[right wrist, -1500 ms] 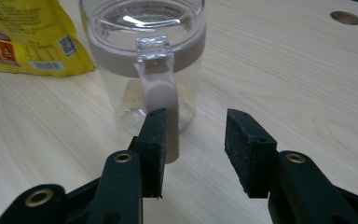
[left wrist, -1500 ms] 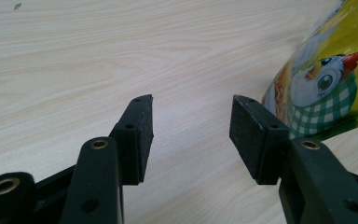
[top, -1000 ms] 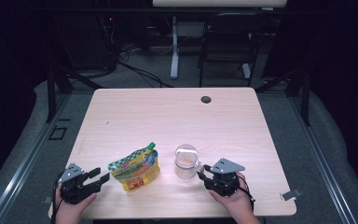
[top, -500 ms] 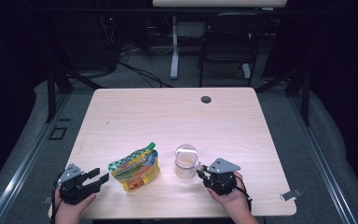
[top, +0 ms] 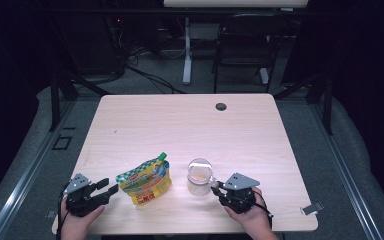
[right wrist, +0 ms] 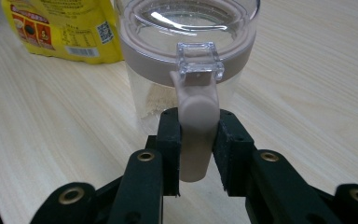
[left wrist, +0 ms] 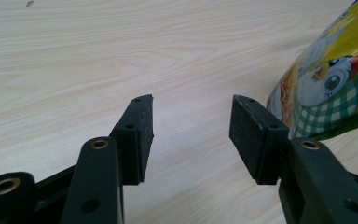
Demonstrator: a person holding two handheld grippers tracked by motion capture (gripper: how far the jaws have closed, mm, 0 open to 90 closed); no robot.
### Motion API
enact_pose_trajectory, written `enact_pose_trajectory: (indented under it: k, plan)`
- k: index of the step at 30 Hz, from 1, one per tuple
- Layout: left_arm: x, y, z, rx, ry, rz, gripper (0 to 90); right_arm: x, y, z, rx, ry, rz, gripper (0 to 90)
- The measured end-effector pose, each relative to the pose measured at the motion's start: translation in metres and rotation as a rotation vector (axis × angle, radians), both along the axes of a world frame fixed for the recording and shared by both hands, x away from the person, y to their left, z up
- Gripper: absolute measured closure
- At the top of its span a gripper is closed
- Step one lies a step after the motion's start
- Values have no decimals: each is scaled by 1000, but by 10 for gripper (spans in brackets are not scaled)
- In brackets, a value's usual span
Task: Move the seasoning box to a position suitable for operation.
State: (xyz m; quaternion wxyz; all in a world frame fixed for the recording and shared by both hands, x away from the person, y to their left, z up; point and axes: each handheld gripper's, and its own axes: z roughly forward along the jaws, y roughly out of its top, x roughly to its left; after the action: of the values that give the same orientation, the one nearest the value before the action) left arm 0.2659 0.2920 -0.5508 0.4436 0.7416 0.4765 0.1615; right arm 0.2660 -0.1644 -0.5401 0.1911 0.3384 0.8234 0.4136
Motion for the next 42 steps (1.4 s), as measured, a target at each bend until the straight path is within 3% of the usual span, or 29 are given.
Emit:
enact_pose_trajectory:
  k: [10, 16, 22, 31, 37, 42]
  plan:
    - [6, -5, 1, 4, 2, -16, 495, -10, -4, 2, -13, 13, 87, 729]
    - [8, -6, 0, 3, -1, -20, 495, -11, -6, 2, -14, 12, 110, 728]
    - [8, -5, 0, 0, -2, -16, 495, -8, -15, 1, 1, 8, 75, 722]
    - [7, -4, -1, 1, 2, -5, 495, -1, -21, -1, 27, 20, -22, 688]
    - [6, -4, -1, 3, -1, -5, 495, 1, -13, -3, -25, -5, -31, 739]
    - [5, -2, -1, 3, 2, -2, 495, 0, -15, -2, -29, 2, 11, 738]
